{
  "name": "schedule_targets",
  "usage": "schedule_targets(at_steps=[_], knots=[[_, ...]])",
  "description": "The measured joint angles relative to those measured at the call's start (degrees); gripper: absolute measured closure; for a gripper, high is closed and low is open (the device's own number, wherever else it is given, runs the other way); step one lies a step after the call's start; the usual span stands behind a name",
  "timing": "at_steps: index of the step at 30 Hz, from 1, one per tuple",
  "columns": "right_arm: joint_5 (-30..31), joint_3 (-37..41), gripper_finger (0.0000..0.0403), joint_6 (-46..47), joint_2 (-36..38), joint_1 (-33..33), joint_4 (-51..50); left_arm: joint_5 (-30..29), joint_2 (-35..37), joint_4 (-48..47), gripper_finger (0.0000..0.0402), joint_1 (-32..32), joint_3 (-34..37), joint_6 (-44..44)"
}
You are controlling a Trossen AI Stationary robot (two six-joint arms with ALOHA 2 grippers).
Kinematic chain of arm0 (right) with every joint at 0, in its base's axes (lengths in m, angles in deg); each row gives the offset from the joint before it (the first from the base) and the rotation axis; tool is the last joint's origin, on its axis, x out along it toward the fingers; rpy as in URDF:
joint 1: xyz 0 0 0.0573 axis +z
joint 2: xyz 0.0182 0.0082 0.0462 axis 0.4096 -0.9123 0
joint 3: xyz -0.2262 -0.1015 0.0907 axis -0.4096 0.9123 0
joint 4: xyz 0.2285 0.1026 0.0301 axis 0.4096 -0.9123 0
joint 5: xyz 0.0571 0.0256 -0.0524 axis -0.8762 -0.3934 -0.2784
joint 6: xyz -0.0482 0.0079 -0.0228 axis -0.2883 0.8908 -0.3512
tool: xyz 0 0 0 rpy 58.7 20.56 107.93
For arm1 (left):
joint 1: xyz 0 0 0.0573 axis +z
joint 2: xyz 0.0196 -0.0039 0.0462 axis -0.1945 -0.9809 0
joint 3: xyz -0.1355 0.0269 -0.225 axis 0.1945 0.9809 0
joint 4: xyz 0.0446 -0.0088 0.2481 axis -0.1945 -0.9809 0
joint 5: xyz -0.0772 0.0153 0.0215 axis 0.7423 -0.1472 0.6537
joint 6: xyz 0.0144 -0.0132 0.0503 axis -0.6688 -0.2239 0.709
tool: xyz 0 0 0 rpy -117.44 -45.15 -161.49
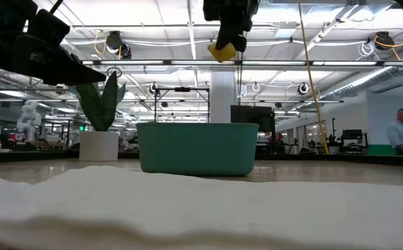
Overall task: Pick and placing Produce into tupperware
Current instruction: Put the lemon into the blue bin
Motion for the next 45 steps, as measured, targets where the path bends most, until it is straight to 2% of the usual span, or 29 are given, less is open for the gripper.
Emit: schedule_targets(at_steps=[20,31,40,45], knots=[[-0.01,-0.13,0.0204,1.02,0.0,7.17,1.41,0.0,0.0,-0.02,0.0369,0.0,0.0,0.0],[-3.23,8.07,0.0204,1.59,-0.09,8.65,8.22,0.0,0.0,-0.06,0.0369,0.0,0.0,-0.3],[-11.54,18.53,0.0204,2.46,-0.09,8.62,19.36,0.0,0.0,-0.37,0.0369,0.0,0.0,-0.48],[-13.13,22.83,0.0204,1.84,-0.09,8.62,23.77,0.0,-0.01,-0.37,0.0369,0.0,0.0,-0.48]])
